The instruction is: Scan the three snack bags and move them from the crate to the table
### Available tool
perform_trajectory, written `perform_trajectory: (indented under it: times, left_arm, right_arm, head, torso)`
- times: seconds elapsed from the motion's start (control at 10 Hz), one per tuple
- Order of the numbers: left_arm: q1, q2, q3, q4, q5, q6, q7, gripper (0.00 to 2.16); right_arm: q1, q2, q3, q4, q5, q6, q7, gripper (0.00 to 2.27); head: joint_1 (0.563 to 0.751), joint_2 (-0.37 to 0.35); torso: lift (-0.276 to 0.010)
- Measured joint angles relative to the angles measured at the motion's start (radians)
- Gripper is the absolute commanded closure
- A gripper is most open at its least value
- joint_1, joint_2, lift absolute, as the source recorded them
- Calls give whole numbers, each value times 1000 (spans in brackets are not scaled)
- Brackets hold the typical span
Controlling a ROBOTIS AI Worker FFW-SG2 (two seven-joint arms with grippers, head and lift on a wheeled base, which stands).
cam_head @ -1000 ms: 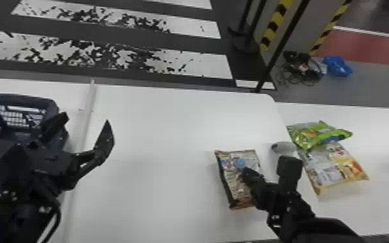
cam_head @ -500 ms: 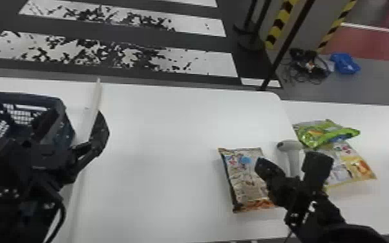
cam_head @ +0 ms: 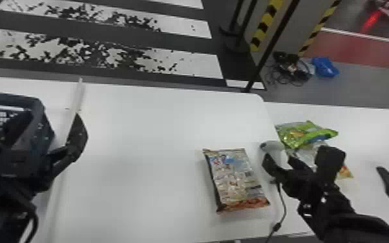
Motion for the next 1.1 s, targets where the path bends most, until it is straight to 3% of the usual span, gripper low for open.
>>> perform_trajectory:
  times: [0.3,0.7,0.8,0.9,1.0,1.1]
  left_arm:
    - [18,0,0,4,0,-27,-14,19]
    - [15,2,3,26,-6,-24,-22,19]
    - [11,5,1,29,-6,-19,-27,19]
    - [9,9,0,29,-6,-15,-28,19]
    - [9,12,1,30,-6,-11,-28,19]
    - [9,14,1,30,-6,-7,-27,19]
  right_arm:
    - [-77,-53,-23,193,13,-81,78,76]
    - [-206,-75,13,403,44,-129,106,107]
    - [-233,-84,15,453,51,-134,111,431]
    - [-268,-91,17,507,64,-134,131,1528]
    - [-296,-96,19,548,76,-126,151,2196]
    - [-310,-99,20,565,86,-123,174,2229]
  head:
    - [695,-348]
    - [695,-344]
    - [695,-350]
    - [695,-350]
    - [695,-350]
    - [695,-350]
  torso:
    - [-62]
    - [-62]
    - [-62]
    - [-62]
    - [-62]
    - [-62]
